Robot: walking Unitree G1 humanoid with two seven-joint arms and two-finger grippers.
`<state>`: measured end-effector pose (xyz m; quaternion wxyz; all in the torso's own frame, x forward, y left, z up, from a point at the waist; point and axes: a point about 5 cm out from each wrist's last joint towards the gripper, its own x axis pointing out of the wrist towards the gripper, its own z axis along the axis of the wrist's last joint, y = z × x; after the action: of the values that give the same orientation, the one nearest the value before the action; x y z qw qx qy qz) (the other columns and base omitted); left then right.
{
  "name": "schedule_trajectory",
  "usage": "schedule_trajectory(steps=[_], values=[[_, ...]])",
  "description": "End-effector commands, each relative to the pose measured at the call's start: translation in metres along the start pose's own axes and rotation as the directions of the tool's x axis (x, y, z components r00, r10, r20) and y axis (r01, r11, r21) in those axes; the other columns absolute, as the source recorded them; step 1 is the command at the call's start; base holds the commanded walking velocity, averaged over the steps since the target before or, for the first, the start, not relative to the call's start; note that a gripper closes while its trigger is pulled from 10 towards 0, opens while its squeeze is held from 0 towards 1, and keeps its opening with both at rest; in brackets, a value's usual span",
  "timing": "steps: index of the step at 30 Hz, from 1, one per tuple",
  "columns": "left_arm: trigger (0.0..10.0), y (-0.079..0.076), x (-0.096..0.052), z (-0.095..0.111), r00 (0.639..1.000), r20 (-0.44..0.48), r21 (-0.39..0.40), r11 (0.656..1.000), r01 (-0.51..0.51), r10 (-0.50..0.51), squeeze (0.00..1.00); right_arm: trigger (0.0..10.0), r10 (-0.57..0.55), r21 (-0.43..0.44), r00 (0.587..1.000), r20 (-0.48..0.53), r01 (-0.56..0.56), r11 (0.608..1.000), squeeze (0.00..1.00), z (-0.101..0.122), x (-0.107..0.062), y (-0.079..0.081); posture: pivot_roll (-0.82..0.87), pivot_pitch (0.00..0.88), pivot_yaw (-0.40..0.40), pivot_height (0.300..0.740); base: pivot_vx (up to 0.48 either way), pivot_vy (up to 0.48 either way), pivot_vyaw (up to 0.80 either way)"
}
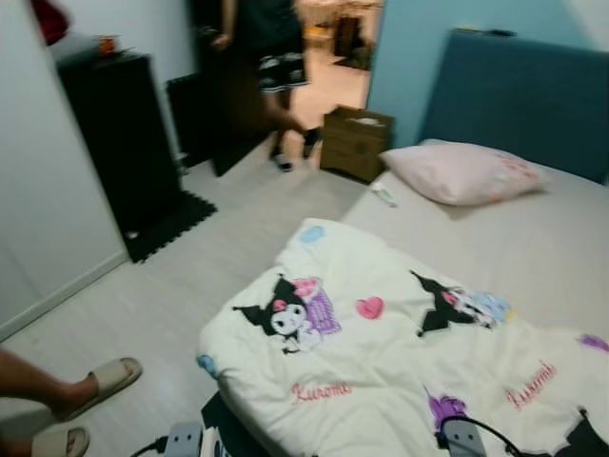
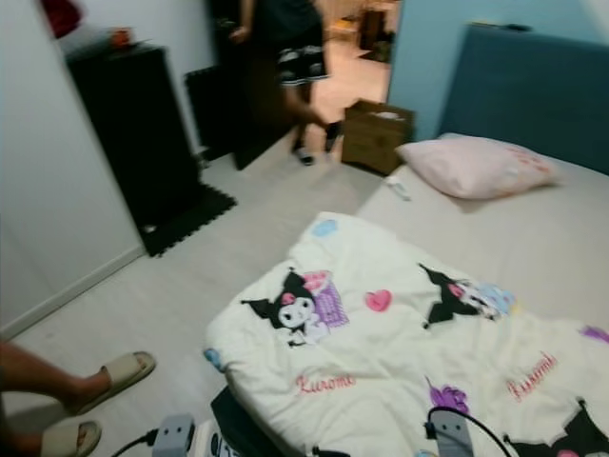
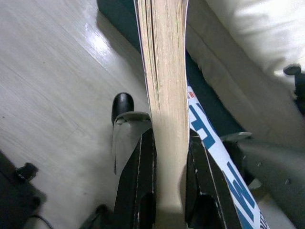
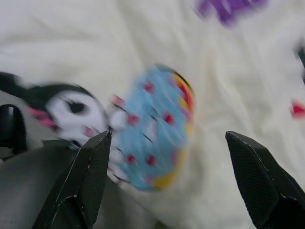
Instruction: Clean up the room
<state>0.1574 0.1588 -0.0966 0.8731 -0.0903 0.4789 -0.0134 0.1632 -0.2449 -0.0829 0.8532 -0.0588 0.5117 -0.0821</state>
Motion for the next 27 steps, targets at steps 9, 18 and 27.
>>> schedule_trajectory(steps=[9,18,27], values=[[10.0,0.0025,-0.0025,-0.0148,0.998,-0.066,-0.004,1.000,-0.016,0.015,0.00,10.0,-0.016,-0.007,1.000,0.000,0.016,1.000,0.00,0.0022,0.0000,-0.0048,-0.06,0.000,-0.074,0.740,0.000,0.000,0.19],[10.0,0.0057,-0.0030,-0.0138,0.998,-0.065,-0.003,1.000,-0.021,0.021,0.00,10.0,-0.014,-0.012,1.000,0.001,0.014,1.000,0.00,0.0039,0.0001,-0.0055,-0.06,0.000,-0.071,0.740,0.000,0.000,0.77],[10.0,0.0058,-0.0030,-0.0140,0.998,-0.068,0.001,1.000,-0.019,0.019,0.00,10.0,-0.018,-0.015,1.000,0.000,0.018,1.000,0.00,0.0036,0.0001,-0.0055,-0.06,0.000,-0.070,0.740,0.000,0.000,0.55]])
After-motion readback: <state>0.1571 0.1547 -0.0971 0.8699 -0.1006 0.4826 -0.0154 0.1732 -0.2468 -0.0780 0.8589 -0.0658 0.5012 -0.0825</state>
